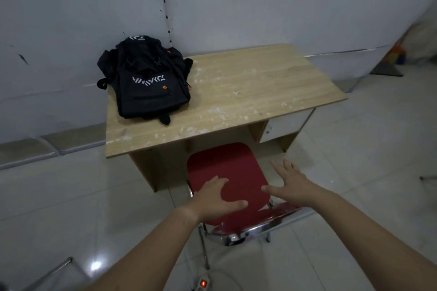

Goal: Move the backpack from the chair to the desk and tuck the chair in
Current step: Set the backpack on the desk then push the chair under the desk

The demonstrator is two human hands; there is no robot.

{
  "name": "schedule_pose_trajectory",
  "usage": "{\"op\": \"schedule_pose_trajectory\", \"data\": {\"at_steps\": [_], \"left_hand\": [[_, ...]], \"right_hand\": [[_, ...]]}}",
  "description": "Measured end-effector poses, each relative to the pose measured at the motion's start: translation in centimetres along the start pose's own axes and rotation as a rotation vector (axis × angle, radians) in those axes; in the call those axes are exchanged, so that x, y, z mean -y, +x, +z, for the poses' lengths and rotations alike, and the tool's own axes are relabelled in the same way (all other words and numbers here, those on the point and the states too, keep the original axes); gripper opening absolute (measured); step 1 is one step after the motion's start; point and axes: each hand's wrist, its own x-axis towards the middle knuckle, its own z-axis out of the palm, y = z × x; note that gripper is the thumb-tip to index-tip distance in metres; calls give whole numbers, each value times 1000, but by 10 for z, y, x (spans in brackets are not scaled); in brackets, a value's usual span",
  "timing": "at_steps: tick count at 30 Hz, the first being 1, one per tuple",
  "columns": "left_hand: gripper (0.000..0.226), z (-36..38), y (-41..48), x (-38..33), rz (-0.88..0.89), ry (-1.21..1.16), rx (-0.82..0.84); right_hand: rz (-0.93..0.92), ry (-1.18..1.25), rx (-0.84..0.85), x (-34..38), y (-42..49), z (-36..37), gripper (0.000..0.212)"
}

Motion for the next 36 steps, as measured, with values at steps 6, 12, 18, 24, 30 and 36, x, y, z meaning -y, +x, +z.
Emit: {"op": "schedule_pose_trajectory", "data": {"at_steps": [6,12,18,24,30,36], "left_hand": [[106,33,-20,-11,-12,-21,-11],[107,65,-30,-34,-83,6,-129],[112,98,-34,-48,-79,134,-220],[60,135,-27,-41,-28,355,-338],[43,130,-14,-31,-8,388,-378],[48,131,-10,-26,21,361,-401]], "right_hand": [[-64,-15,62,-16,-9,10,101],[-188,-49,88,-45,-18,11,101],[-239,-136,124,-77,-28,18,105],[-387,-389,-37,-104,-24,37,67],[-441,-473,-112,-96,-7,32,30],[-465,-436,-99,-100,4,37,42]]}}
